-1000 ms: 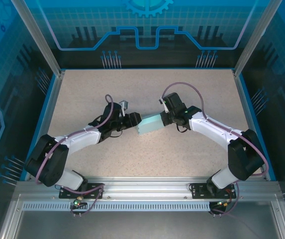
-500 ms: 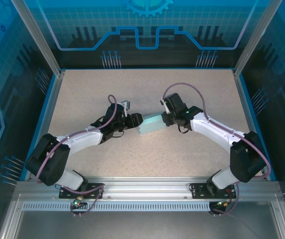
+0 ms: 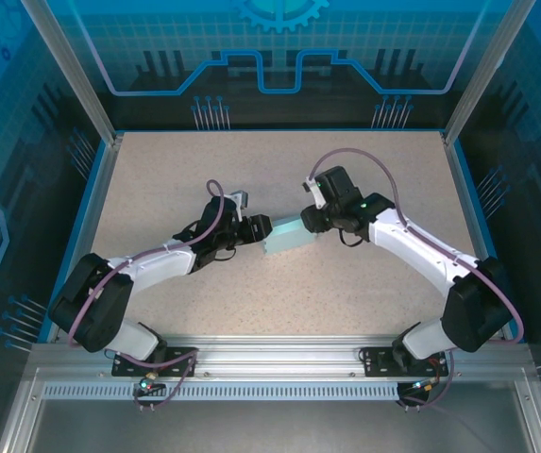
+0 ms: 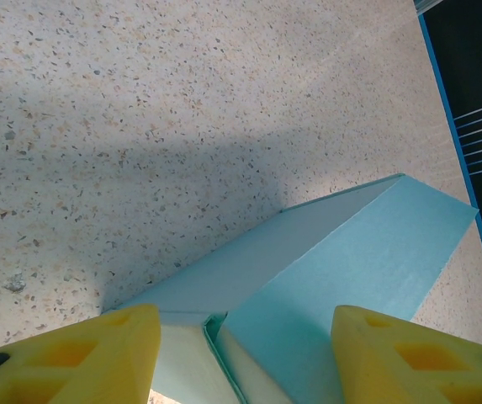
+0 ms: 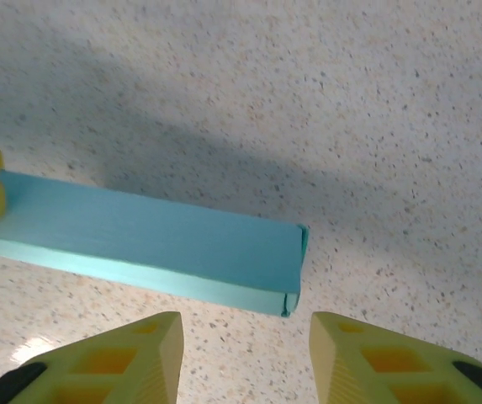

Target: Fold the paper box

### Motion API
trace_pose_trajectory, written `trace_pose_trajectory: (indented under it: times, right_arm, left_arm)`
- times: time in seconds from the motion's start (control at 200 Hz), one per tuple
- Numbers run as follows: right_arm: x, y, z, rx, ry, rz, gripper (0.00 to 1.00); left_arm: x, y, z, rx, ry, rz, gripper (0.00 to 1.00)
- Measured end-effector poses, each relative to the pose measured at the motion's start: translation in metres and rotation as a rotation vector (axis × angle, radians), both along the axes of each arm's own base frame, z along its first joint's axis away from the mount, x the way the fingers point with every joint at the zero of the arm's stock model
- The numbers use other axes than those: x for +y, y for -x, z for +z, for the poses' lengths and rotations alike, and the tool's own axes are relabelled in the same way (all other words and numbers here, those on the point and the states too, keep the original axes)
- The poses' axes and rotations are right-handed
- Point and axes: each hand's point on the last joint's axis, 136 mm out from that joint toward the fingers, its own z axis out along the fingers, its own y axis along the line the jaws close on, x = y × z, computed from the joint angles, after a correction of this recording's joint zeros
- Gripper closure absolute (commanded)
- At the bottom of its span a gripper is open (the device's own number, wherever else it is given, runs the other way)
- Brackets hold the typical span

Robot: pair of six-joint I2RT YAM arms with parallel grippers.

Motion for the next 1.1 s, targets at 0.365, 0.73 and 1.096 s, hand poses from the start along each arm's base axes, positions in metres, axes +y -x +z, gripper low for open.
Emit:
trace_pose_trajectory:
  times: [0.365, 0.73, 1.096]
  right_arm:
    - [-0.016, -0.034, -0.014, 0.117, -0.125, -0.024, 0.54]
    - [-0.02, -0.03, -0.05, 0.22, -0.173, -0.02, 0.56]
    - [-0.021, -0.022, -0.06, 0.187, -0.235, -0.022, 0.61]
  left_arm:
    - [0.0, 0.0, 0.0, -0.011, -0.013, -0.007, 0.43]
    - [0.0, 0.002, -0.002, -0.005, -0.022, -0.008, 0.42]
    - [0.0, 0.006, -0.011, 0.006, -0.027, -0.008, 0.43]
